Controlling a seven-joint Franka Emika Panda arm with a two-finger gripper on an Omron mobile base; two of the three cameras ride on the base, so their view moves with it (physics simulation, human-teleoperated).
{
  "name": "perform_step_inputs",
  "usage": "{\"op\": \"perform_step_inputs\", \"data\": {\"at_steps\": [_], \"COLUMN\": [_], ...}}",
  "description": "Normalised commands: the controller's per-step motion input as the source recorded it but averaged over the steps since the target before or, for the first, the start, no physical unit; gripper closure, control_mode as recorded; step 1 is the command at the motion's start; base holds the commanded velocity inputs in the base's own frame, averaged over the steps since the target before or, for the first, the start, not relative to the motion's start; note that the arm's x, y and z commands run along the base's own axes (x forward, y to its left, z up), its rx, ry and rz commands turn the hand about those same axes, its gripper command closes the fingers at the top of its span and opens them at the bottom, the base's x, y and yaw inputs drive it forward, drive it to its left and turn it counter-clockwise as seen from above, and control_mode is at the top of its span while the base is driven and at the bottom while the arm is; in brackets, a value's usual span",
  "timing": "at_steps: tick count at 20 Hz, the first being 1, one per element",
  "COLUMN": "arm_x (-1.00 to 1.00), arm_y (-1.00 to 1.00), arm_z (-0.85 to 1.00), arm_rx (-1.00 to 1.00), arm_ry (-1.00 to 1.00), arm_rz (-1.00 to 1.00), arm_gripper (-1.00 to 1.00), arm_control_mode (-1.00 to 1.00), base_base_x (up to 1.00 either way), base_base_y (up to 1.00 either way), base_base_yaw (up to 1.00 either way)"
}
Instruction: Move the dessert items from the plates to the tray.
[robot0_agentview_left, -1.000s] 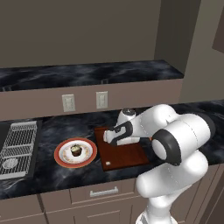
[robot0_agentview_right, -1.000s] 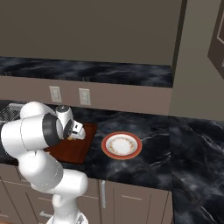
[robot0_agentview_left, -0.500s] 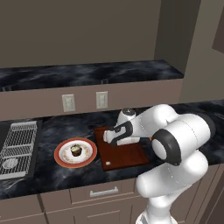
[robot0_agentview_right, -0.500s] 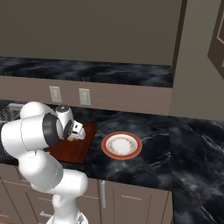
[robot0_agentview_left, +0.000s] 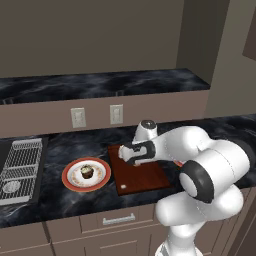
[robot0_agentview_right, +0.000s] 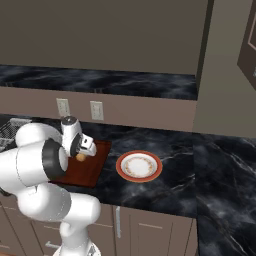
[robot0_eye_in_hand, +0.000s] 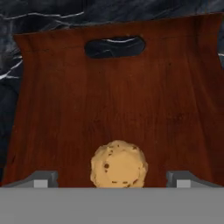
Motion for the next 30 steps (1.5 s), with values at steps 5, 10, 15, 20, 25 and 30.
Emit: {"op": "perform_step_inputs", "data": {"at_steps": [5, 10, 15, 20, 25, 30], "arm_x": [-0.3, -0.37, -0.45, -0.63, -0.46, -0.05], "arm_y": [0.07, 0.17, 0.13, 0.0, 0.0, 0.11], "arm_z": [0.49, 0.48, 0.51, 0.43, 0.32, 0.2], "arm_rx": [0.0, 0.0, 0.0, 0.0, 0.0, 0.0], "arm_ry": [-0.09, -0.09, -0.08, -0.05, 0.01, 0.18], "arm_rz": [0.0, 0.0, 0.0, 0.09, 0.14, 0.1], "arm_gripper": [-1.0, -1.0, -1.0, -1.0, -1.0, -1.0], "arm_control_mode": [-1.0, -1.0, -1.0, -1.0, -1.0, -1.0], "base_base_x": [0.0, 0.0, 0.0, 0.0, 0.0, 0.0], "base_base_y": [0.0, 0.0, 0.0, 0.0, 0.0, 0.0], "base_base_yaw": [0.0, 0.0, 0.0, 0.0, 0.0, 0.0]}}
